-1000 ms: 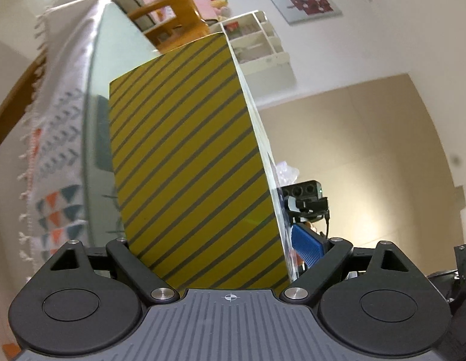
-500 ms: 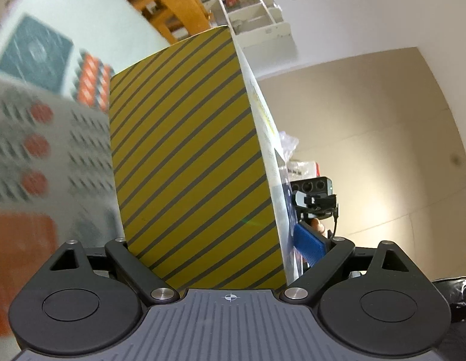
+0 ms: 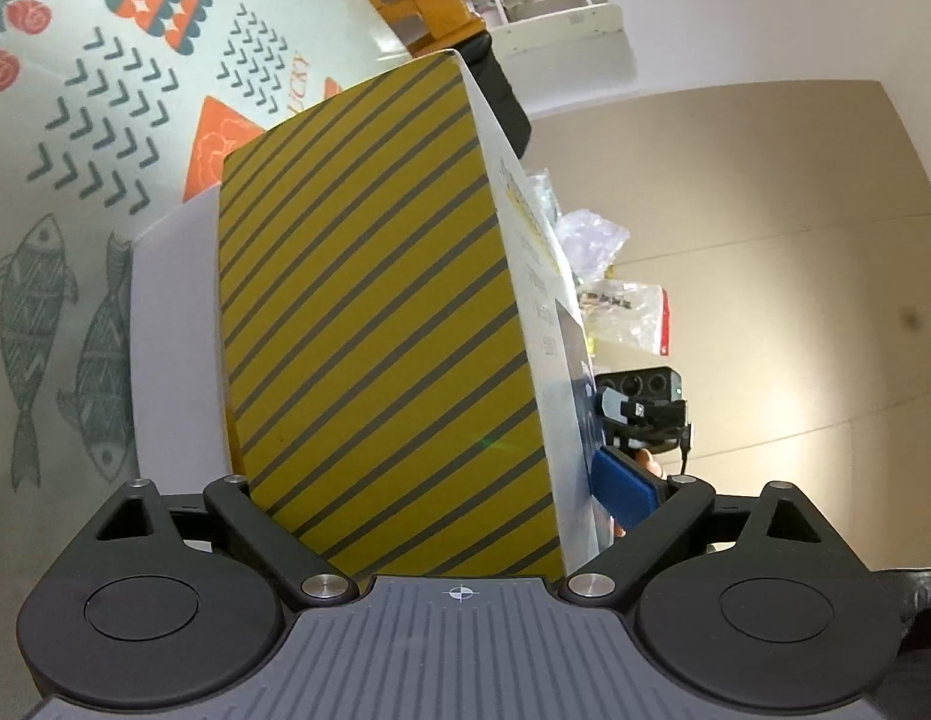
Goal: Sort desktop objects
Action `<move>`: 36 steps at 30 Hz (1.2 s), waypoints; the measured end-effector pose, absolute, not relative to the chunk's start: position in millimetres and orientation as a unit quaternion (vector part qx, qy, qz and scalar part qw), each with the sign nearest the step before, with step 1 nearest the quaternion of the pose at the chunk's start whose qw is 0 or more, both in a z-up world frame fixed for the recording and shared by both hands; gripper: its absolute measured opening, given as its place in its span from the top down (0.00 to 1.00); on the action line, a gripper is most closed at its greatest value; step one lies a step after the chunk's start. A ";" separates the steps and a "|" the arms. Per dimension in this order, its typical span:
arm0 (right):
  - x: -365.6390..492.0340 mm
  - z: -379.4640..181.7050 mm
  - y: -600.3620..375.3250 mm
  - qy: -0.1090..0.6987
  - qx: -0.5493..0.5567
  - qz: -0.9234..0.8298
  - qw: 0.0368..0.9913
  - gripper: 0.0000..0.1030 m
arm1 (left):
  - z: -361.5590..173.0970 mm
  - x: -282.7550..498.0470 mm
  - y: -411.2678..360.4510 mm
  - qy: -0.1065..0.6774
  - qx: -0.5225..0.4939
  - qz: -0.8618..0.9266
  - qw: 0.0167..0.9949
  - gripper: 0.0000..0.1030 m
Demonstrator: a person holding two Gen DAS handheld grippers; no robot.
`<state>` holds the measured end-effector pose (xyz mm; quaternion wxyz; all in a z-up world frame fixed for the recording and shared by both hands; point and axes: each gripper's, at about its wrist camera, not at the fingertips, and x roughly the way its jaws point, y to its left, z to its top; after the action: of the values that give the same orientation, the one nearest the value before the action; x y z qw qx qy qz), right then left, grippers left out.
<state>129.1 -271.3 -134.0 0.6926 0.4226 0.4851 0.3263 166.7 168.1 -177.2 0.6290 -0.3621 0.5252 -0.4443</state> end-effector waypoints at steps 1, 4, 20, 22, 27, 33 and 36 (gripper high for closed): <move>128.9 -135.6 -273.3 0.482 0.422 0.326 0.695 0.00 | -177.8 169.9 165.0 0.524 -0.359 -0.446 0.630 0.07; 128.3 -140.7 -279.2 0.473 0.419 0.327 0.703 0.00 | -180.8 174.9 157.1 0.522 -0.343 -0.453 0.637 0.05; 112.3 -152.7 -296.1 0.431 0.391 0.340 0.738 0.00 | -187.2 171.1 139.1 0.515 -0.299 -0.457 0.661 0.00; 111.3 -152.5 -297.6 0.428 0.391 0.339 0.742 0.00 | -184.7 170.1 136.9 0.517 -0.289 -0.456 0.664 0.00; 112.0 -155.5 -302.6 0.431 0.388 0.340 0.740 0.00 | -176.6 167.7 139.0 0.524 -0.276 -0.453 0.667 0.00; 115.4 -158.9 -309.8 0.441 0.394 0.340 0.731 0.00 | -167.6 170.6 147.6 0.524 -0.275 -0.443 0.673 0.01; 117.5 -158.4 -315.3 0.438 0.402 0.332 0.732 0.00 | -161.1 165.1 157.4 0.520 -0.274 -0.431 0.684 0.00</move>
<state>117.5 -315.3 -158.4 0.7323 0.4023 0.4376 0.3322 165.1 157.4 -161.1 0.6841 -0.2743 0.5205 -0.4311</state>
